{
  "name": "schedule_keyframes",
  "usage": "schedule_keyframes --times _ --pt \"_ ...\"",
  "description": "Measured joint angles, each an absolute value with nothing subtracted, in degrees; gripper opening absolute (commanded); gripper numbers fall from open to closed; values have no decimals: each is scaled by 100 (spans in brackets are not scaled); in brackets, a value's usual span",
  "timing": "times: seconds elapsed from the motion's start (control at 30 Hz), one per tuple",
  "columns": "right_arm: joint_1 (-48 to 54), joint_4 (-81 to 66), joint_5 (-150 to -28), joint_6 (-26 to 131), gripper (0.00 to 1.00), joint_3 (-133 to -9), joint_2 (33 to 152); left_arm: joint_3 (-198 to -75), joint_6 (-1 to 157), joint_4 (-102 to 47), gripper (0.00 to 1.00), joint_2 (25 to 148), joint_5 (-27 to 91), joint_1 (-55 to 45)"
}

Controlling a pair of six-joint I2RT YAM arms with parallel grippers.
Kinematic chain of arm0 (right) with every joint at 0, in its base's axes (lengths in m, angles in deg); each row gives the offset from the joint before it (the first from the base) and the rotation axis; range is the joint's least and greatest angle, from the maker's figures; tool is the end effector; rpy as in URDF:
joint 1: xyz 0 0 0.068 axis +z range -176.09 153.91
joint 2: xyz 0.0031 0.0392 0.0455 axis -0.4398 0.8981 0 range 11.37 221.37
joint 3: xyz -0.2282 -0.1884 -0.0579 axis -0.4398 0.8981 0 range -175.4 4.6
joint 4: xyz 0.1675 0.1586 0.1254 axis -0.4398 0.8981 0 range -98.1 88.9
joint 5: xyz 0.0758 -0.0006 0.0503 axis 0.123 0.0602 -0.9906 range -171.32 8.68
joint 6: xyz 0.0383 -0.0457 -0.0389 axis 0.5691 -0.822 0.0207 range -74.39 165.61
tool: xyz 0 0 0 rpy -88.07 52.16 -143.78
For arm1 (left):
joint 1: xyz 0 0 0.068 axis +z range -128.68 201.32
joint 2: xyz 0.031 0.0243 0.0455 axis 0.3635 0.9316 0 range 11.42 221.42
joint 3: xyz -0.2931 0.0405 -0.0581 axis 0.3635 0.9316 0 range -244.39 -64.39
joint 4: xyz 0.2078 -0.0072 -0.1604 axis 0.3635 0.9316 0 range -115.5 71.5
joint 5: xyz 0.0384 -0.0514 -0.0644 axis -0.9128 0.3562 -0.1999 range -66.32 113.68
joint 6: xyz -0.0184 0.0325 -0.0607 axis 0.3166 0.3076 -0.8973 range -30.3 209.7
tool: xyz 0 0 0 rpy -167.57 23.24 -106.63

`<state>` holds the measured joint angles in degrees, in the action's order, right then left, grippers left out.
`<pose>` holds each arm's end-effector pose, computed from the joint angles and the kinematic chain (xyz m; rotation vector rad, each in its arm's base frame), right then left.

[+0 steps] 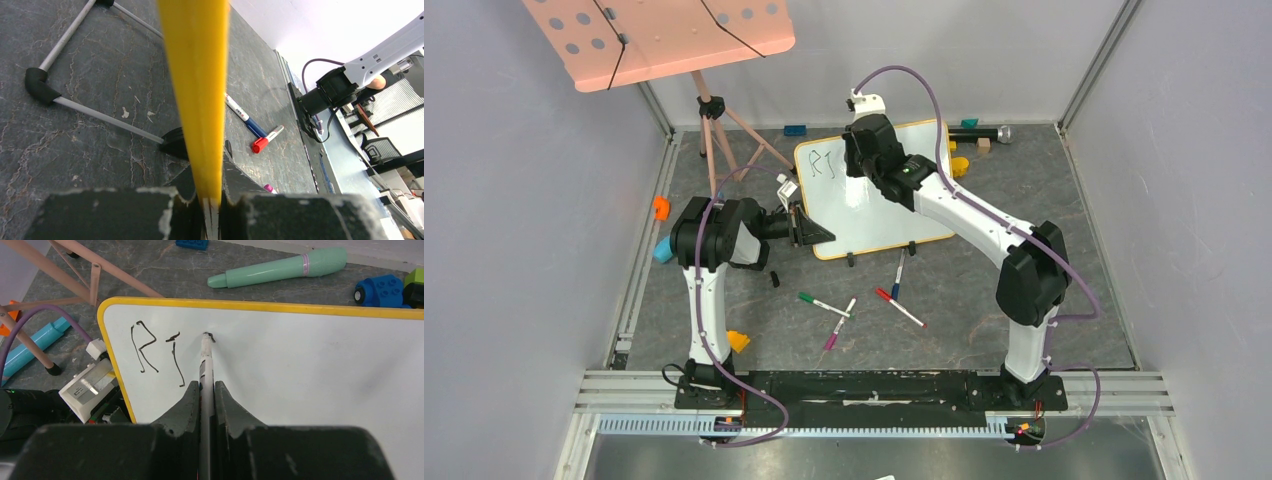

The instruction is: Write a sentence on the whiteboard

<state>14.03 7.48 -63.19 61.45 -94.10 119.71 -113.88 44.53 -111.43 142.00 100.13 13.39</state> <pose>0.3808 0.2969 0.3548 -0.2218 1.9889 0.3122 0.3843 -0.1110 0.1099 0.6852 1.6977 -1.6553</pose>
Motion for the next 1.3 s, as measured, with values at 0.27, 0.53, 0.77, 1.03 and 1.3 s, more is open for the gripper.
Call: schedule_keyframes --times 0.27,0.53,0.77,1.03,1.3 --pt "1403 748 -6491 6142 0 -9430 11991 -11388 4455 -11141 2 14200 10013 1339" --pt "1400 745 -6625 6134 0 -9401 11988 -11388 4455 -11145 2 14200 10017 1339" --pt "1411 726 -6767 6101 0 -9205 11945 -11388 4431 -11134 2 14200 10000 1339" --pt "1418 745 -6614 6099 0 -8988 11796 -11388 4433 -11139 2 14200 10006 1339" --pt "1418 765 -6445 6083 0 -8907 11728 -11388 4433 -11141 2 14200 10006 1337"
